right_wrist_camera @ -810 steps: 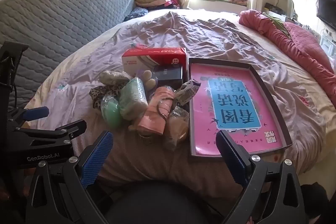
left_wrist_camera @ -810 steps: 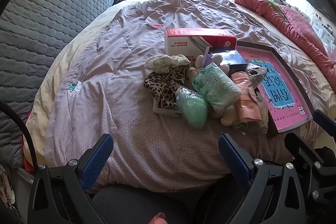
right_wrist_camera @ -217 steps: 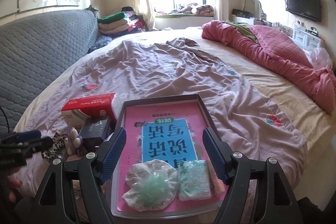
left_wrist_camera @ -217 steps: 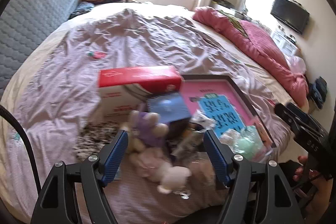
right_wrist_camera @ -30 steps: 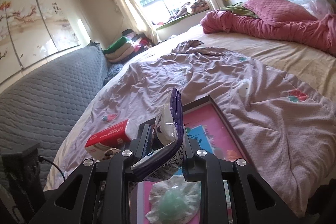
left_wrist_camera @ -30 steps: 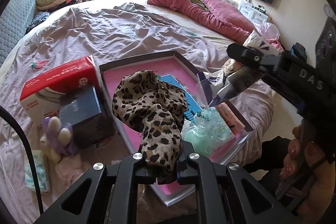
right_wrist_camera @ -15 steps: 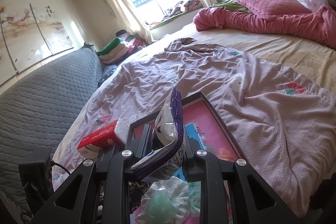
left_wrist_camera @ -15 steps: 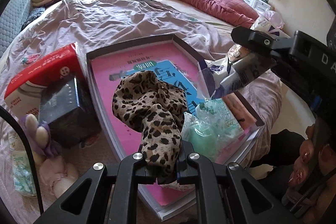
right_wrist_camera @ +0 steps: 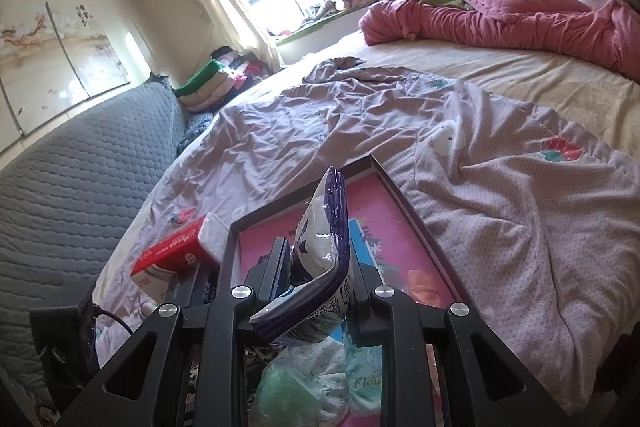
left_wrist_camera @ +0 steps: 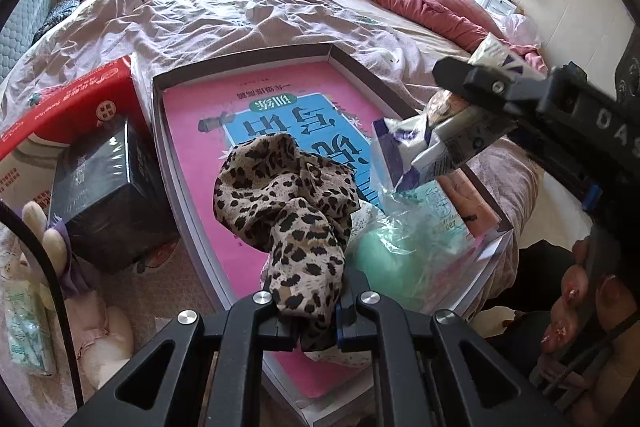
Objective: Organize soft objects
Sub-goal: 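Release the packet from the right tool while the left tool releases the cloth onto the tray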
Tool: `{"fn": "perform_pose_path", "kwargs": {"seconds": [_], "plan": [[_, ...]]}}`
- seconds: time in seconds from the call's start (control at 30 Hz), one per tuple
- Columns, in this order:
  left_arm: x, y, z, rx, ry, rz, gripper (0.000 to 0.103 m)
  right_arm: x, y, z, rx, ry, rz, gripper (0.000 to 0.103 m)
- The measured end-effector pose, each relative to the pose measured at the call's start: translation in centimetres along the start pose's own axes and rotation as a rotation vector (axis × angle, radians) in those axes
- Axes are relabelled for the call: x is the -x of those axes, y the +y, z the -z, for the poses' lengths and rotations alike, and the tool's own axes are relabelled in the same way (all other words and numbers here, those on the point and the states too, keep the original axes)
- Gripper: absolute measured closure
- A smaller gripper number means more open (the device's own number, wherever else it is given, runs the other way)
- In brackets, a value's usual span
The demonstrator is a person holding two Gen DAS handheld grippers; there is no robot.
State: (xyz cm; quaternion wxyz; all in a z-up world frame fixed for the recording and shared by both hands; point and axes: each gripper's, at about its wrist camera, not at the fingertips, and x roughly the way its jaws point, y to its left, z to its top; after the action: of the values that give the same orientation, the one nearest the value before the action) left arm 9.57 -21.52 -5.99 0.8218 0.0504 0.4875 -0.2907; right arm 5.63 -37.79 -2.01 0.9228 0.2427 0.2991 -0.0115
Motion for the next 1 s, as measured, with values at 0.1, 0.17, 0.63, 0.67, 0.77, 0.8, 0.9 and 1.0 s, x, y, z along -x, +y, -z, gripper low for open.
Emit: {"fn": "perform_pose_path", "kwargs": {"seconds": [0.1,0.17,0.63,0.67,0.77,0.8,0.9,1.0], "plan": [[-0.4,0.2,-0.2,0.004,0.009,0.007,0.091,-0.7,-0.2,0.2,-0.004,0.016,0.009,0.077],[-0.6,0.5,-0.2,0.008,0.013,0.013,0.091,-1.1,-0.3,0.3,-0.002,0.019,0.018,0.077],[-1.4,1.9,-0.2,0.065,0.020,0.044,0.091,-4.6,-0.6,2.3,0.014,0.044,0.092,0.076],[-1.4,2.0,-0.3,0.069,0.019,0.049,0.091,-4.7,-0.6,2.4,0.014,0.045,0.095,0.076],[-1.6,2.0,-0.3,0.065,0.019,0.052,0.091,-4.7,-0.7,2.4,0.017,0.044,0.102,0.075],[-1.6,2.0,-0.3,0.064,0.021,0.052,0.091,-4.8,-0.7,2.4,0.014,0.047,0.101,0.075],[-1.7,2.0,-0.4,0.065,0.022,0.055,0.091,-4.5,-0.8,2.5,0.004,0.046,0.097,0.074],[-1.6,2.0,-0.4,0.064,0.024,0.058,0.091,-4.2,-0.7,2.5,0.013,0.049,0.107,0.073]]}}
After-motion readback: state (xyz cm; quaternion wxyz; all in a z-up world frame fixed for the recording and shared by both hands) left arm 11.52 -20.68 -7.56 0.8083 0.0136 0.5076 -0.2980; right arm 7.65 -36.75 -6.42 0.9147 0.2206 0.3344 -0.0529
